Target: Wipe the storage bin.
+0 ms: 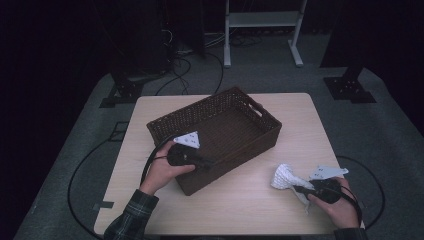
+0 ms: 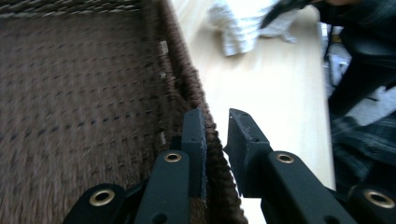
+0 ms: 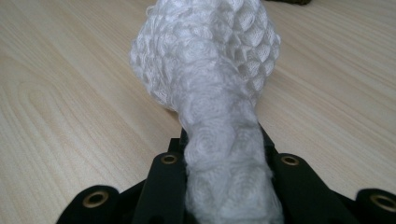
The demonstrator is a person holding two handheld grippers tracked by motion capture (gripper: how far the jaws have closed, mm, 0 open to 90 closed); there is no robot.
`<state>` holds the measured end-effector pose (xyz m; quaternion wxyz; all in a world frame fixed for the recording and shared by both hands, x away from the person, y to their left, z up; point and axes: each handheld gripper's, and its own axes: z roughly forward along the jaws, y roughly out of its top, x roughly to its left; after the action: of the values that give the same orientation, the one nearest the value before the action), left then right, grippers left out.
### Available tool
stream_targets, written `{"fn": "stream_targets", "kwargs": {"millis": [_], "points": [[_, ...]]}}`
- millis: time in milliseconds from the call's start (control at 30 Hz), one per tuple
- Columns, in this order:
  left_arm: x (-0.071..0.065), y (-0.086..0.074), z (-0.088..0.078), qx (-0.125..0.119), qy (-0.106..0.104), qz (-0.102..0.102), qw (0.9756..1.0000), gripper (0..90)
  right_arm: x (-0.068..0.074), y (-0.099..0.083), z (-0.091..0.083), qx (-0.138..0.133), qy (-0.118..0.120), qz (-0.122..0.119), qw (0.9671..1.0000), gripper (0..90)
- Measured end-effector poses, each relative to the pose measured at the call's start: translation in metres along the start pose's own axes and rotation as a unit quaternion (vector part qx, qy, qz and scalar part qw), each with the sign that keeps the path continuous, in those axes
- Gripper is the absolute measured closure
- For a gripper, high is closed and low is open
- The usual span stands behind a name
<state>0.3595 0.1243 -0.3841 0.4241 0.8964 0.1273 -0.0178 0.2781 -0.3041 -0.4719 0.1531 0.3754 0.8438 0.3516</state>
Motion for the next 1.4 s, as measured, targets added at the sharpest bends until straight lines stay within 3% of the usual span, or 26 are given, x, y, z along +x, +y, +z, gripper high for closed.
{"fn": "stream_targets", "kwargs": {"millis": [167, 333, 533, 600, 700, 833, 1133, 1400], "points": [[-0.002, 0.007, 0.009, 0.005, -0.008, 0.006, 0.9999, 75.3, 0.000, 0.000, 0.000, 0.000, 0.000, 0.001, 1.0000, 73.6], [-0.002, 0.016, 0.014, -0.001, 0.004, 0.014, 0.9999, 69.2, 0.000, 0.000, -0.001, 0.000, -0.001, 0.002, 1.0000, 73.6], [0.008, 0.027, 0.019, -0.001, 0.014, 0.031, 0.9994, 59.7, 0.000, 0.000, 0.000, 0.001, -0.004, -0.001, 1.0000, 73.6], [0.012, 0.028, 0.021, -0.012, 0.005, 0.036, 0.9993, 58.6, 0.000, 0.000, 0.000, 0.001, -0.004, -0.002, 1.0000, 73.6], [0.016, 0.027, 0.028, 0.001, 0.017, 0.045, 0.9988, 53.9, 0.000, 0.000, -0.001, 0.002, -0.006, -0.001, 1.0000, 73.6], [0.018, 0.026, 0.033, -0.001, 0.008, 0.053, 0.9985, 51.6, 0.000, 0.000, -0.001, 0.002, -0.005, 0.000, 1.0000, 73.6], [0.025, 0.020, 0.040, -0.015, -0.027, 0.024, 0.9992, 56.0, 0.000, 0.000, -0.001, 0.002, -0.005, 0.000, 1.0000, 73.6], [0.024, 0.015, 0.044, -0.012, -0.037, 0.029, 0.9988, 51.1, 0.000, 0.000, 0.000, 0.002, -0.004, -0.002, 1.0000, 73.5]]}}
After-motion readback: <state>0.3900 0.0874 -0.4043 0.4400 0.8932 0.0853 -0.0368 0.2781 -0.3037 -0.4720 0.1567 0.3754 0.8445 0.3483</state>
